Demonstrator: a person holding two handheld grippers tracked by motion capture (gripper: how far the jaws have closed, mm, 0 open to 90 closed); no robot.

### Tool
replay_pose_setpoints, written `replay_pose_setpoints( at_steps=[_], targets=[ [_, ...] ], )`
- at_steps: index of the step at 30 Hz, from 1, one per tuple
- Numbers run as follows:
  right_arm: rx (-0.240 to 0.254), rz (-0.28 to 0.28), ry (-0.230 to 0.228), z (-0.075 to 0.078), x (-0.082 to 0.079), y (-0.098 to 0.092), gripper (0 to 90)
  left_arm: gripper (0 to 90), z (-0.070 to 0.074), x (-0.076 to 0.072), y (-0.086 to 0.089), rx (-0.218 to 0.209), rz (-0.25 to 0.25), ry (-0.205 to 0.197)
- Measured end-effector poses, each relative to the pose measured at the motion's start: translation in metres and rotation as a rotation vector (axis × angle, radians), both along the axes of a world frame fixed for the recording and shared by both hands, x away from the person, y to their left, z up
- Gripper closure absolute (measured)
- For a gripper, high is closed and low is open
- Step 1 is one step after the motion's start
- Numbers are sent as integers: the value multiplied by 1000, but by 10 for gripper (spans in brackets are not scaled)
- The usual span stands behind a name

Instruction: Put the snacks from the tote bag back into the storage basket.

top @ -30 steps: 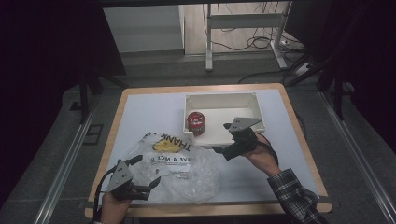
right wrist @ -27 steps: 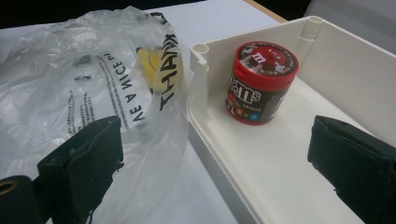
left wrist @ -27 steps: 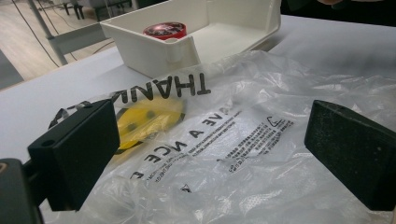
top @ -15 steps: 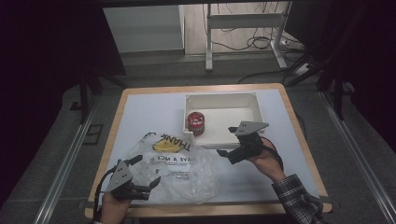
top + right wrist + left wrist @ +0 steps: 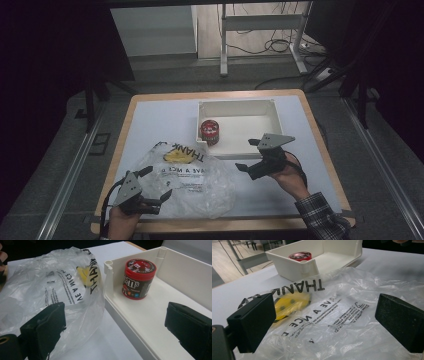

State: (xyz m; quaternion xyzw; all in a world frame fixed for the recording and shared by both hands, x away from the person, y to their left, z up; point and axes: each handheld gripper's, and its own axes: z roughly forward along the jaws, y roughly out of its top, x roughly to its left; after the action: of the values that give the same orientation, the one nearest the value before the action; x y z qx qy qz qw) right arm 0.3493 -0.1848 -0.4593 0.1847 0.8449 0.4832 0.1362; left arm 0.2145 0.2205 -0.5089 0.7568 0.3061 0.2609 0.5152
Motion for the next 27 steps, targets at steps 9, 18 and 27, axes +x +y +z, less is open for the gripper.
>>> replay_pose_setpoints(
  at_steps=[9, 18, 27],
  targets=[
    [11, -25, 0, -2, -5, -14, 38, 32, 0, 0, 0, 1, 1, 0],
    [17, -44, -20, -4, -11, -26, 38, 31, 0, 0, 0, 1, 2, -1],
    [33, -63, -42, -5, -20, -36, 38, 32, 0, 0, 0, 1, 1, 0]
  ],
)
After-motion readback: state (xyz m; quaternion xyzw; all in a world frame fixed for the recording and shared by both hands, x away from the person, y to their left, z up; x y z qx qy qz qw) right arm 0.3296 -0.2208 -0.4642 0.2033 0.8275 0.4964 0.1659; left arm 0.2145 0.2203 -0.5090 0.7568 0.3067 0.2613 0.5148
